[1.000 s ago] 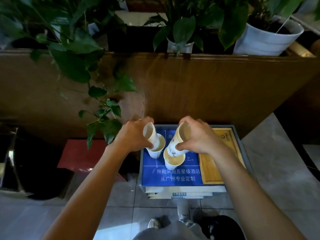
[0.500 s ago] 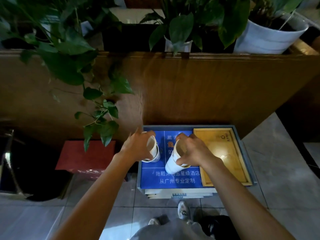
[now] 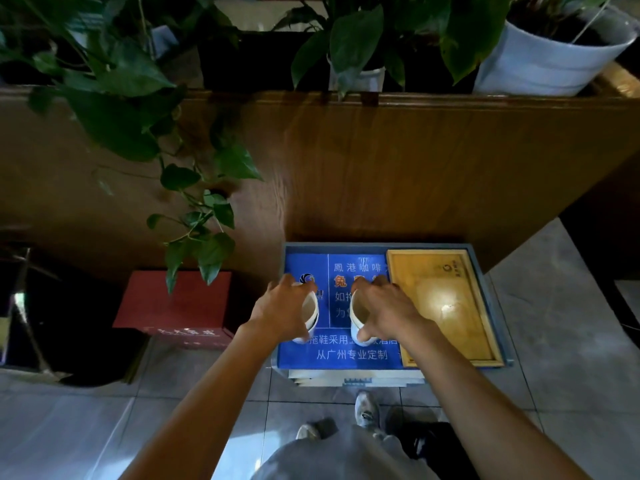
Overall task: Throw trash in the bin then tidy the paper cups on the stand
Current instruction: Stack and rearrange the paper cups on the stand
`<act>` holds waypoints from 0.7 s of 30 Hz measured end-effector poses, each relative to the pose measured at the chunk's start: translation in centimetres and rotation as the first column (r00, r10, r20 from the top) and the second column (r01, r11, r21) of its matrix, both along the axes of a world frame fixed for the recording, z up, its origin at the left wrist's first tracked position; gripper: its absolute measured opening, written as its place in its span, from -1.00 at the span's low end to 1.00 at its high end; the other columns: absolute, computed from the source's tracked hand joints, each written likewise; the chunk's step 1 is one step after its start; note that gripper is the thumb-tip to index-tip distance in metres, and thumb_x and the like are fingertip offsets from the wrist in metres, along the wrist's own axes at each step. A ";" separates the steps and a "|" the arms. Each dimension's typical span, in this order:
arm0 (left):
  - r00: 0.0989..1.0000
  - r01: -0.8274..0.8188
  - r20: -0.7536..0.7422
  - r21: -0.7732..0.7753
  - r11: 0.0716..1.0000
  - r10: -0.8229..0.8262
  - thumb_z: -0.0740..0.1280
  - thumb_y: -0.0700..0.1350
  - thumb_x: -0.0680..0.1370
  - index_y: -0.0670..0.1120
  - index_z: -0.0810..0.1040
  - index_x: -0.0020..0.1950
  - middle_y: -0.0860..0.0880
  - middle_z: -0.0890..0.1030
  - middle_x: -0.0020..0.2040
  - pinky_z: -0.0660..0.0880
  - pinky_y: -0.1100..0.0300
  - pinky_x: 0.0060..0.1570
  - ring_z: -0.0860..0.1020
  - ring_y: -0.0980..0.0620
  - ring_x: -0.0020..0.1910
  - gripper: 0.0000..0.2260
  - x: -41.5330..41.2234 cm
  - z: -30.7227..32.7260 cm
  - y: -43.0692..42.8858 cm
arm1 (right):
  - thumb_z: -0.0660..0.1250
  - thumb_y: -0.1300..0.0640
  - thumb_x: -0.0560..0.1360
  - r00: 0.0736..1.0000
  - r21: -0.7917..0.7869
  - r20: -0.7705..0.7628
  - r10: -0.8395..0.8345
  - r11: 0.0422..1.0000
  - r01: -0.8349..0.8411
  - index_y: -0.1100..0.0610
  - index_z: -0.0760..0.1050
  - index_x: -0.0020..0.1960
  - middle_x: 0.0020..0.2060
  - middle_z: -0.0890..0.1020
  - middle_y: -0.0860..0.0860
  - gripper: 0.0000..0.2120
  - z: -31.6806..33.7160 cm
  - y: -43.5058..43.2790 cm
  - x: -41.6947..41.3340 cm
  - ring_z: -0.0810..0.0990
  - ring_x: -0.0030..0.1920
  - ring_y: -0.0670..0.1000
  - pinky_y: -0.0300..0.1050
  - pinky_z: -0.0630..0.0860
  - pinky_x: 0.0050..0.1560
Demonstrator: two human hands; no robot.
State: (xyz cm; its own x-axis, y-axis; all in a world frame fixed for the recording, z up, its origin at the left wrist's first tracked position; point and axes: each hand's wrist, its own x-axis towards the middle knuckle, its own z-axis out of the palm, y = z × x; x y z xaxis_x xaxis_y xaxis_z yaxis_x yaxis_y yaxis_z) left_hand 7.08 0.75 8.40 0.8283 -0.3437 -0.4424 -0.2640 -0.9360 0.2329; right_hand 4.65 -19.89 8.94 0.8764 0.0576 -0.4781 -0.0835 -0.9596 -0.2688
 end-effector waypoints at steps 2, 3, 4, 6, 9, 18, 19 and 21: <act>1.000 -0.013 0.005 0.013 1.000 0.013 0.60 0.11 0.21 0.19 0.26 0.38 -0.06 0.35 0.36 0.55 -0.15 0.16 0.36 -0.24 0.34 -0.17 -0.2 -0.1 -0.1 | 0.67 0.05 0.13 1.000 0.010 0.004 -0.008 1.000 0.008 -0.08 0.25 0.40 0.33 0.41 0.13 -0.05 -0.2 -0.1 -0.2 0.46 0.30 0.26 0.11 0.55 0.14; 1.000 -0.014 0.005 0.024 1.000 0.014 0.60 0.10 0.22 0.20 0.26 0.38 -0.06 0.34 0.37 0.55 -0.15 0.15 0.36 -0.25 0.35 -0.17 -0.4 -0.1 -0.3 | 0.67 0.05 0.14 1.000 0.012 0.008 -0.009 1.000 0.009 -0.08 0.25 0.40 0.33 0.41 0.13 -0.05 -0.3 -0.2 -0.3 0.46 0.30 0.27 0.11 0.54 0.14; 1.000 -0.015 0.004 0.034 0.999 0.015 0.61 0.09 0.22 0.20 0.25 0.38 -0.07 0.33 0.37 0.56 -0.16 0.14 0.36 -0.25 0.35 -0.17 -0.6 -0.2 -0.4 | 0.66 0.04 0.14 1.000 0.014 0.012 -0.009 1.000 0.009 -0.07 0.25 0.40 0.34 0.40 0.13 -0.06 -0.5 -0.3 -0.5 0.45 0.30 0.27 0.11 0.54 0.14; 1.000 -0.020 0.006 0.053 0.998 0.020 0.61 0.07 0.23 0.21 0.24 0.38 -0.06 0.31 0.38 0.57 -0.15 0.12 0.35 -0.25 0.35 -0.17 -0.9 -0.5 -0.7 | 0.65 0.02 0.16 1.000 0.016 0.017 -0.012 1.000 0.011 -0.07 0.25 0.39 0.35 0.38 0.14 -0.08 -0.8 -0.4 -1.0 0.45 0.30 0.27 0.11 0.54 0.13; 1.000 -0.026 0.019 0.086 0.996 0.024 0.61 0.08 0.24 0.22 0.21 0.40 -0.07 0.29 0.39 0.57 -0.13 0.12 0.36 -0.23 0.34 -0.15 -1.3 -0.8 -1.1 | 0.64 -0.01 0.18 0.999 0.024 0.016 -0.029 0.999 0.029 -0.07 0.23 0.41 0.37 0.36 0.15 -0.08 -1.1 -0.4 -1.5 0.44 0.30 0.30 0.11 0.55 0.12; 0.998 -0.058 0.035 0.081 0.995 0.056 0.60 0.07 0.26 0.22 0.19 0.43 -0.07 0.26 0.41 0.56 -0.14 0.14 0.34 -0.23 0.36 -0.14 -2.0 -1.3 -1.4 | 0.61 -0.07 0.23 0.999 0.011 0.024 -0.030 1.000 0.029 -0.05 0.17 0.45 0.44 0.30 0.18 -0.07 -1.1 -0.3 -2.0 0.39 0.36 0.31 0.13 0.54 0.16; 0.998 -0.059 0.027 0.080 0.995 0.057 0.59 0.07 0.27 0.22 0.18 0.44 -0.07 0.25 0.42 0.55 -0.15 0.16 0.32 -0.23 0.37 -0.14 -2.0 -1.3 -1.4 | 0.61 -0.07 0.23 0.999 0.012 0.016 -0.034 0.999 0.033 -0.06 0.16 0.46 0.45 0.28 0.18 -0.05 -1.1 -0.3 -2.0 0.36 0.39 0.31 0.14 0.53 0.18; 0.998 -0.063 0.001 0.067 0.996 0.063 0.59 0.08 0.26 0.24 0.14 0.45 -0.07 0.22 0.45 0.52 -0.17 0.19 0.28 -0.24 0.40 -0.11 -2.0 -1.1 -1.3 | 0.63 -0.04 0.21 1.000 0.001 -0.002 -0.027 1.000 0.027 -0.09 0.12 0.49 0.48 0.21 0.17 0.02 -1.0 -0.2 -2.0 0.25 0.45 0.30 0.18 0.48 0.25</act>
